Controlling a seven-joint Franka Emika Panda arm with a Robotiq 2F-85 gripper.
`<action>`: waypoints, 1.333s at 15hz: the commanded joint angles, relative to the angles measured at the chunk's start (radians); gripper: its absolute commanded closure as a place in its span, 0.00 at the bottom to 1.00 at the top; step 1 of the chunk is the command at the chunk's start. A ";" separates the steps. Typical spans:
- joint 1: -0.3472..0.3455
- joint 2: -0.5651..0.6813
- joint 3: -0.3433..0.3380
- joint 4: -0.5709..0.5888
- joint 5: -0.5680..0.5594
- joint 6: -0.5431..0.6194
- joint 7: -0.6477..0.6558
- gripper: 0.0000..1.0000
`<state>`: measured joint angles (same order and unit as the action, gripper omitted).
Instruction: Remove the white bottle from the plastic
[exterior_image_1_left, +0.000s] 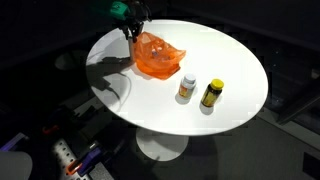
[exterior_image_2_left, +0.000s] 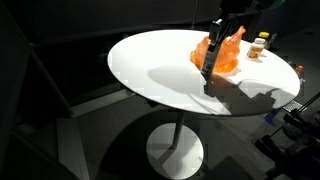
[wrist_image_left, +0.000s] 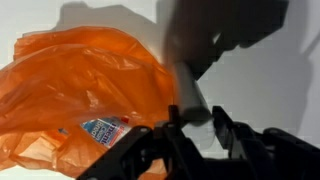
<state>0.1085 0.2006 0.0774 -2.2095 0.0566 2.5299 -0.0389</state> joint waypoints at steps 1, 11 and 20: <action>-0.011 -0.017 0.011 0.015 0.012 -0.017 0.005 0.29; -0.047 -0.192 -0.031 0.016 0.016 -0.289 0.148 0.00; -0.087 -0.378 -0.050 0.025 0.006 -0.680 0.215 0.00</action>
<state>0.0305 -0.1185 0.0277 -2.1942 0.0735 1.9462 0.1390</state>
